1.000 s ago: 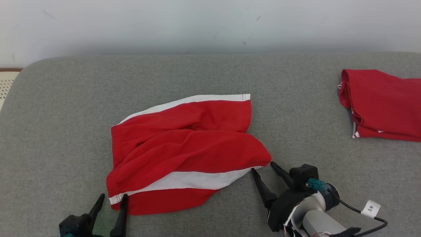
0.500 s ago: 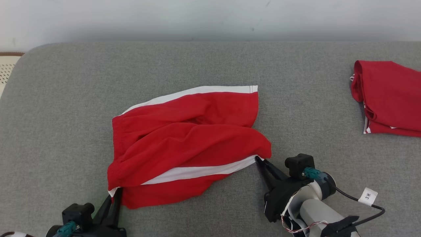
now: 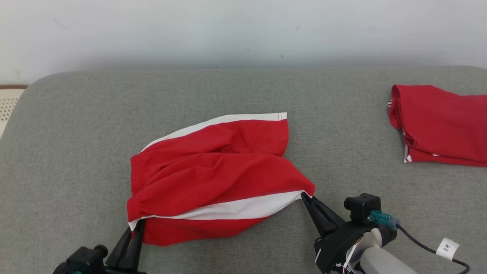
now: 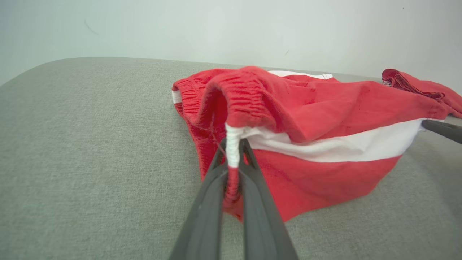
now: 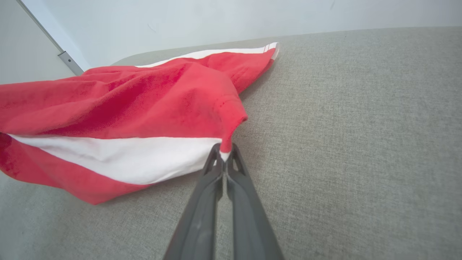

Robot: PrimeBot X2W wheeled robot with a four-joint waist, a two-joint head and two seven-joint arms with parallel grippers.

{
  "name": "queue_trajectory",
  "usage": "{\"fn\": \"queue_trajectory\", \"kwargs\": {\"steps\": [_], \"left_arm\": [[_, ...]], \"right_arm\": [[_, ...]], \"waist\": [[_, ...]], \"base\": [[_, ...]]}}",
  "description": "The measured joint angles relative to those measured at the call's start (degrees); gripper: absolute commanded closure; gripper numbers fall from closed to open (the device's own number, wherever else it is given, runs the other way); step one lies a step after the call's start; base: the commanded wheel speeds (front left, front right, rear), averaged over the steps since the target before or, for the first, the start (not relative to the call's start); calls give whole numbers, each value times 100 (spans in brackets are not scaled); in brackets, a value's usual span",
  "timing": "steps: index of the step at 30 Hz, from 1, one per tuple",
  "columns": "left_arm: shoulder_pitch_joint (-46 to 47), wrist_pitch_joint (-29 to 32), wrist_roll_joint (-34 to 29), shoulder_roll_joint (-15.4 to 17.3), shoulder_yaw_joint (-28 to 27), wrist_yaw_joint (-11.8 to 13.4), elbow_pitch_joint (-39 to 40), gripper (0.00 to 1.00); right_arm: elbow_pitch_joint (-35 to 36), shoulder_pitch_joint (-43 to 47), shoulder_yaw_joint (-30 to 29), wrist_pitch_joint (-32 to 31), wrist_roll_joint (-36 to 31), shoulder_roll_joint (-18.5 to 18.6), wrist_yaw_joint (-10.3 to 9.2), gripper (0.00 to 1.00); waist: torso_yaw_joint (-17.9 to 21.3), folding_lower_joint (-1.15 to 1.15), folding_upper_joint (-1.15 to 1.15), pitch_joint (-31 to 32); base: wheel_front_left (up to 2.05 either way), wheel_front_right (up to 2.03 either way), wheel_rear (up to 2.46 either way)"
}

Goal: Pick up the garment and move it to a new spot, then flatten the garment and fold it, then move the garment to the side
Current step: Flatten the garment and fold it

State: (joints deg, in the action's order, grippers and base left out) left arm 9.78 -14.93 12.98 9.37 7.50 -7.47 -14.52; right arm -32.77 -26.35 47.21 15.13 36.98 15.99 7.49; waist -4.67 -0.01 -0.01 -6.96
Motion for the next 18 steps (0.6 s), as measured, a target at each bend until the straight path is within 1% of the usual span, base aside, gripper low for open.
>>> {"fn": "queue_trajectory", "kwargs": {"steps": [4,8,13,16,18], "left_arm": [[-12,0,0,127,26,0,322,100],[185,102,-22,398,179,0,531,100],[894,370,162,781,467,0,747,100],[1499,513,323,1056,617,0,745,100],[1967,588,434,1230,751,0,704,100]], "right_arm": [[400,-8,197,-114,408,190,0,100],[879,-201,259,-330,786,431,0,100],[1228,-772,225,-597,1013,716,0,100],[1274,-1243,176,-716,1192,722,0,100],[1200,-1640,202,-812,1181,712,0,100]], "waist": [[94,0,0,102],[216,0,0,171],[382,0,0,182],[453,0,0,94],[489,0,0,-9]], "base": [[0,0,0],[0,0,0],[0,0,0],[0,0,0],[0,0,0]]}}
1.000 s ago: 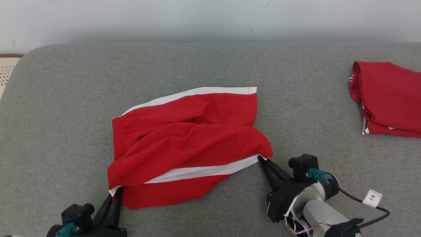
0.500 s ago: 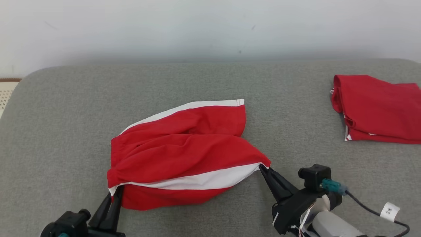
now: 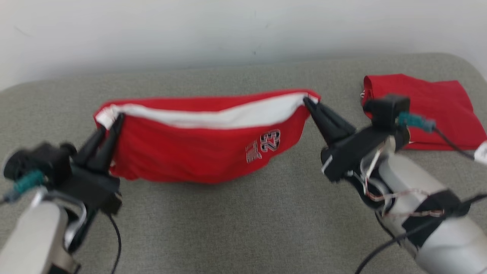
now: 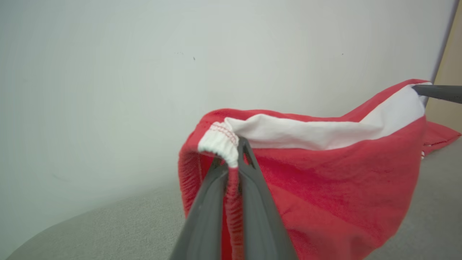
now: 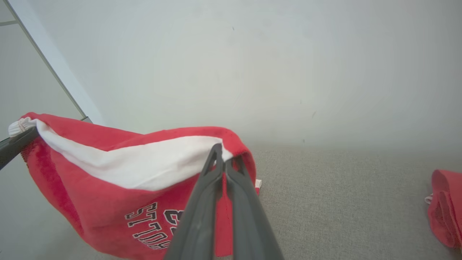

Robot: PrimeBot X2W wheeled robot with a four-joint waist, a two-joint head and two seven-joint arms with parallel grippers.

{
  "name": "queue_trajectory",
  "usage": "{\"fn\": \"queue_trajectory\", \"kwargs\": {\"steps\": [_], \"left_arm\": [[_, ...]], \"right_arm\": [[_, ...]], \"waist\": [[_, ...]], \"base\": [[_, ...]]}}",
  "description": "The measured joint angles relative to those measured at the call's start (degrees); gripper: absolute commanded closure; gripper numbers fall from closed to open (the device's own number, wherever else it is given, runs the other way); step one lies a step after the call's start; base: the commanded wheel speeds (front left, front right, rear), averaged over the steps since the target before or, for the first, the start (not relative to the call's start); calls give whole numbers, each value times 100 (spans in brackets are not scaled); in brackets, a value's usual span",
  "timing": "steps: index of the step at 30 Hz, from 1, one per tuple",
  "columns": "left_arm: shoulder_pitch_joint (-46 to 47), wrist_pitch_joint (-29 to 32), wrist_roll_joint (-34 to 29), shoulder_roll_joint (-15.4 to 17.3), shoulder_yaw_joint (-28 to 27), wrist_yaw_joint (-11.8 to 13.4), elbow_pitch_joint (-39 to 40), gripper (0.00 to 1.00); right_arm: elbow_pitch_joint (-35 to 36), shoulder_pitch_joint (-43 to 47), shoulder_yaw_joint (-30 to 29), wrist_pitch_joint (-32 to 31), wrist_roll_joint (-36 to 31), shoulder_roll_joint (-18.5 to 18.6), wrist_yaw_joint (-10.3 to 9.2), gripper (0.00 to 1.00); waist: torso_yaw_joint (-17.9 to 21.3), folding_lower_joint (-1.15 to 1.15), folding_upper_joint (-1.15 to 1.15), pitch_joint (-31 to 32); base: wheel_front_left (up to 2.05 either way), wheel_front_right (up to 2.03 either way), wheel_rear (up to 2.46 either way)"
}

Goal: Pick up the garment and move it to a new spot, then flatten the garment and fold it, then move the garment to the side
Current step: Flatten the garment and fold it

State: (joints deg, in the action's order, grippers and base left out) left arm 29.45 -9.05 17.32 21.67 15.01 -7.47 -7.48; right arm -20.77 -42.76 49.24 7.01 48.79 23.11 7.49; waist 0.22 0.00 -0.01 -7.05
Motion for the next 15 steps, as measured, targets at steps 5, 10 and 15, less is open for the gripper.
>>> {"fn": "queue_trajectory", "kwargs": {"steps": [5,10,15], "left_arm": [[1370,142,446,364,339,0,-394,100],[2758,170,572,723,810,-1,-942,100],[3969,144,838,867,1202,-1,-1539,100]], "right_arm": [[-409,-1150,29,-222,141,-189,0,100],[-973,-2530,57,-379,271,-437,0,100],[-1664,-3766,-27,-399,486,-666,0,100]], "waist": [[65,1,0,-361],[115,1,0,-803],[150,2,0,-1254]], "base": [[0,0,0],[0,0,0],[0,0,0]]}}
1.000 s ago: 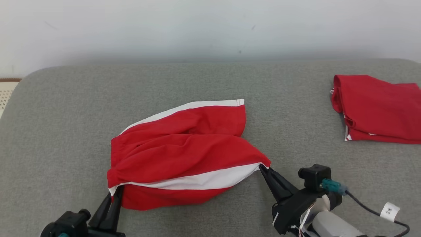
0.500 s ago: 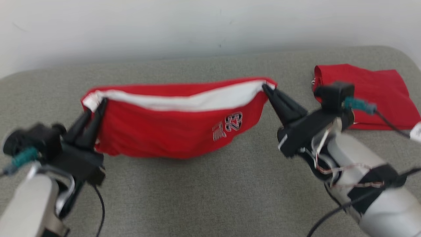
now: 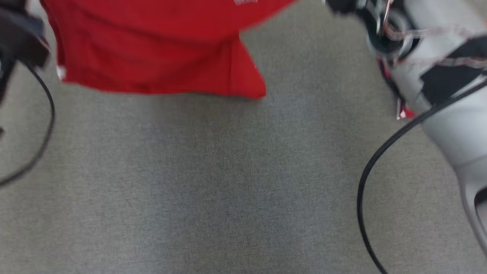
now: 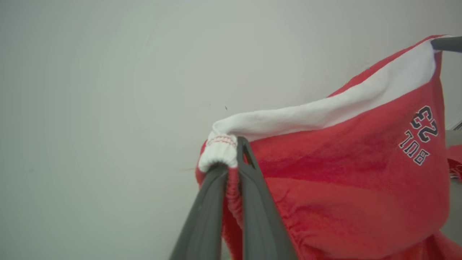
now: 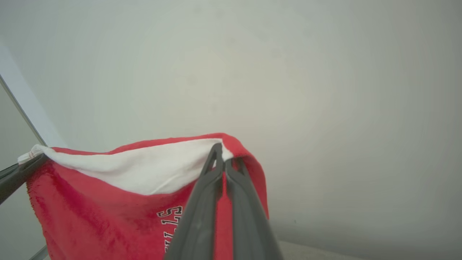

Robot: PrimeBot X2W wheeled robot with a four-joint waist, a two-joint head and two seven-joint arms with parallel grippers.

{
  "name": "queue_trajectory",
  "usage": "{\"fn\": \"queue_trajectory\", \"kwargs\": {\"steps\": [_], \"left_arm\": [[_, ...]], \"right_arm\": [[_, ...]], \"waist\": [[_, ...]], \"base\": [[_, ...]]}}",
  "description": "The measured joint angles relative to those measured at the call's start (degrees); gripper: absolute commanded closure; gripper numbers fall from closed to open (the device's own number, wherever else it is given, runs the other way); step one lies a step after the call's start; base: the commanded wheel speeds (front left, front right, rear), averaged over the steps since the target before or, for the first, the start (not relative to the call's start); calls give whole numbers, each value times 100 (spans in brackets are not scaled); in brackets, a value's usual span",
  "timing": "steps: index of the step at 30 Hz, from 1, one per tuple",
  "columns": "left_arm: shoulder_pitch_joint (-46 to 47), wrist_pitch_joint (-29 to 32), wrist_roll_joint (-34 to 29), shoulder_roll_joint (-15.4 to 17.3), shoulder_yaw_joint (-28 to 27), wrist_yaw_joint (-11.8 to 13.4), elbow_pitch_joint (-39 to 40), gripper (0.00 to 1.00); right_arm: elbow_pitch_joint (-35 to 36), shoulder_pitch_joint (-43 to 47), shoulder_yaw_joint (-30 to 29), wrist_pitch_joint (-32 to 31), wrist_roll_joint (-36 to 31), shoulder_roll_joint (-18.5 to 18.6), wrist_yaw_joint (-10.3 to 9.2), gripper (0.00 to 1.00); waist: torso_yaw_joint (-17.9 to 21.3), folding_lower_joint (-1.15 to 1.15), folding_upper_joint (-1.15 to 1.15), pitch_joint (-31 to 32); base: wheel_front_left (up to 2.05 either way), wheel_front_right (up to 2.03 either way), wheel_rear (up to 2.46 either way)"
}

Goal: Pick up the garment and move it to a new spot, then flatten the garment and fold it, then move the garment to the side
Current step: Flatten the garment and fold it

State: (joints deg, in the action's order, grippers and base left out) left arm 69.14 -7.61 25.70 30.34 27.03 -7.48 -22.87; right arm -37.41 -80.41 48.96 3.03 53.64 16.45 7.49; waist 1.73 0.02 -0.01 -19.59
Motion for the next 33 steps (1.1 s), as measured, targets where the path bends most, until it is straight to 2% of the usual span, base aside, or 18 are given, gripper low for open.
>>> {"fn": "queue_trajectory", "kwargs": {"steps": [4,11,19,23,27,30,33], "left_arm": [[851,-25,155,7,309,0,-427,100],[2026,-123,372,-190,613,0,-1203,100],[2899,-258,706,-619,677,1,-1728,100],[2945,-404,875,-706,835,0,-1891,100],[2930,-542,1023,-651,1023,1,-1891,100],[2683,-633,1160,-589,1060,1,-1795,100],[2124,-706,1329,-437,1091,0,-1546,100]], "right_arm": [[-583,-743,-66,16,193,-196,0,100],[-1494,-1653,-76,224,274,-383,0,100],[-2092,-2607,-60,402,276,-471,0,100],[-2139,-2648,76,480,272,-537,0,100],[-2019,-2639,256,566,305,-490,0,100],[-1818,-2427,430,643,387,-402,0,100],[-1321,-1934,734,761,605,-253,0,100]], "waist": [[21,0,0,-321],[53,1,0,-634],[61,-2,1,-756],[49,-1,0,-882],[31,-2,1,-1046],[8,-1,0,-1157],[-32,-1,0,-1193]], "base": [[0,0,0],[0,0,0],[0,0,0],[0,0,0],[0,0,0],[0,0,0],[0,0,0]]}}
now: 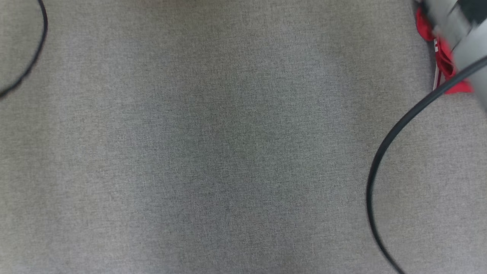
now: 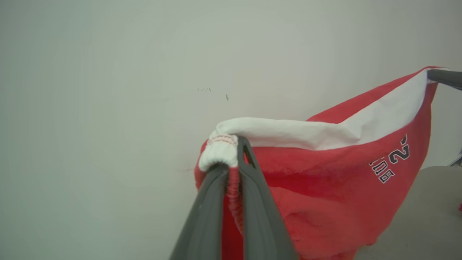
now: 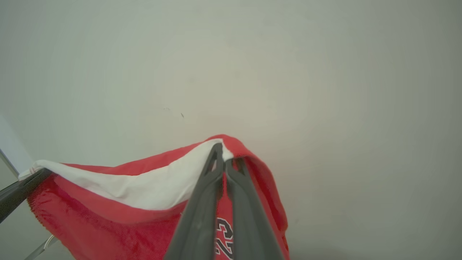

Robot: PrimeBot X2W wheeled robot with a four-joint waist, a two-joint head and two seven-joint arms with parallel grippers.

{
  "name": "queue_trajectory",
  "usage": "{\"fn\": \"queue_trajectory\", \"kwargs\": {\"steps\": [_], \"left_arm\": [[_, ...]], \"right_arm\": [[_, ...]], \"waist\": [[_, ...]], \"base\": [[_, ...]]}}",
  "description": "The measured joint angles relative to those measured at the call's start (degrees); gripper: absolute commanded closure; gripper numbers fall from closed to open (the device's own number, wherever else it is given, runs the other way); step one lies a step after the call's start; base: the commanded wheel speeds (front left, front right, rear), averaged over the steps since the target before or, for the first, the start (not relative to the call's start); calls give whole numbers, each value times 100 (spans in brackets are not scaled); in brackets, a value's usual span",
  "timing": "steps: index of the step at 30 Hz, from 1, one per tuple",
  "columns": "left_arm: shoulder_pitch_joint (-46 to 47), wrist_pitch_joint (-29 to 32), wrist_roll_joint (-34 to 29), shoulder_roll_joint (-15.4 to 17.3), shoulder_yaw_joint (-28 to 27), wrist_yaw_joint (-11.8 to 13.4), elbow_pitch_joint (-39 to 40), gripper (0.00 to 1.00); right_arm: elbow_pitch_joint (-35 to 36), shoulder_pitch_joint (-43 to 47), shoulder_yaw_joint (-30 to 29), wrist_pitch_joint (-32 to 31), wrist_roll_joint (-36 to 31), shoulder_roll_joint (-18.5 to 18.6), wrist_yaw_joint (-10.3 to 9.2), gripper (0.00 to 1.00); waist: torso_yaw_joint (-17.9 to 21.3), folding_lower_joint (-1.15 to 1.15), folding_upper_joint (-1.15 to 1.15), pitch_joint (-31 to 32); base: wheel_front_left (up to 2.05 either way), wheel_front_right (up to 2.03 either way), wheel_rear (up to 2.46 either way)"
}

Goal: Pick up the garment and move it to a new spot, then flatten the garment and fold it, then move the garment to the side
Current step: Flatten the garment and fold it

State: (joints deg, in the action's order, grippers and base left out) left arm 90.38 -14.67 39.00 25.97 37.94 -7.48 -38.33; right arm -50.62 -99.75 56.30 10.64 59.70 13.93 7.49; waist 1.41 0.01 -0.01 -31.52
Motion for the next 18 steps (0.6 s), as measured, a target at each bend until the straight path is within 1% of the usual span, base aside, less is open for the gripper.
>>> {"fn": "queue_trajectory", "kwargs": {"steps": [3,6,7,8,11,12,18], "left_arm": [[-524,-10,83,142,-138,1,265,100],[-1116,-20,144,168,-419,60,687,100],[-1116,-20,144,168,-419,60,687,100],[-1571,-25,183,168,-643,136,1022,100],[-2347,-25,171,194,-848,278,1551,100],[-2347,-25,171,194,-848,278,1551,100],[-3749,-25,167,164,-1263,535,2430,100]], "right_arm": [[409,447,193,100,182,165,0,100],[757,870,360,198,358,363,0,100],[757,870,360,198,358,363,0,100],[978,1195,491,237,447,478,0,100],[1251,1668,615,309,552,628,0,100],[1251,1668,615,309,552,628,0,100],[1795,2696,730,409,712,833,0,100]], "waist": [[8,0,0,65],[39,0,0,184],[39,0,0,184],[55,-1,0,284],[74,-1,0,451],[74,-1,0,451],[112,-2,1,812]], "base": [[0,0,0],[0,0,0],[0,0,0],[0,0,0],[0,0,0],[0,0,0],[0,0,0]]}}
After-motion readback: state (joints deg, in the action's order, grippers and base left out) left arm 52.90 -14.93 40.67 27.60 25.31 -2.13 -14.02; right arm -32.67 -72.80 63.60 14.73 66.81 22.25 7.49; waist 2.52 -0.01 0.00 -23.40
